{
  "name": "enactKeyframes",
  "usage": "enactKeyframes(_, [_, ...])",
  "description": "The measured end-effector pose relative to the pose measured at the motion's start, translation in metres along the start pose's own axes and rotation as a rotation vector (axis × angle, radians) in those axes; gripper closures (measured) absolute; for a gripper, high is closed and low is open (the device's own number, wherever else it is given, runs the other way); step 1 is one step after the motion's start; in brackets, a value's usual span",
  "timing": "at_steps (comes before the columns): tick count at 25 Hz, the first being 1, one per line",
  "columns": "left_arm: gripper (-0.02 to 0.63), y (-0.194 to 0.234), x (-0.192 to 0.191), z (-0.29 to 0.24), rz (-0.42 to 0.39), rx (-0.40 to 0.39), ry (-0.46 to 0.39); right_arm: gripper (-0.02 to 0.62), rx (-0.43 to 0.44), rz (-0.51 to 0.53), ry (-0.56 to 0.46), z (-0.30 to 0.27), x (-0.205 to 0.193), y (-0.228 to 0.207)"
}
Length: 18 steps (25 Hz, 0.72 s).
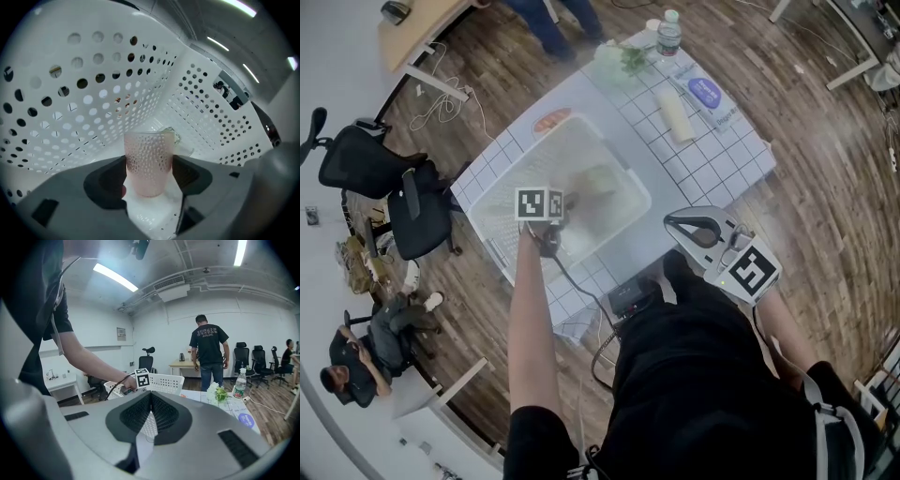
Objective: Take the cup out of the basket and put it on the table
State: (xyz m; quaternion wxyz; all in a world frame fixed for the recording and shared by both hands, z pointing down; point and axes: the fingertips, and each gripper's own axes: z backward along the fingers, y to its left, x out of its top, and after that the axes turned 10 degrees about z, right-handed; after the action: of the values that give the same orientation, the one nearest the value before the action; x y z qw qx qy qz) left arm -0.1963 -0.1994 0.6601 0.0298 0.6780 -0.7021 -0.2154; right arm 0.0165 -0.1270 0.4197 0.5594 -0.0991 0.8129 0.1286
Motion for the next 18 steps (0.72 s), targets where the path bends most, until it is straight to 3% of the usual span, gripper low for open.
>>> enactKeyframes(10, [0.299,-0.03,0.017,0.053,0.015,-0.112,-0.184,0.58,0.019,0.029,-0.017,0.0,0.01,0.011])
enactKeyframes(18, [0.299,-0.063,0.025,0.122,0.004,-0.205,-0.39,0.58,0.054,0.066,-0.05,-0.005,0.024,0.027])
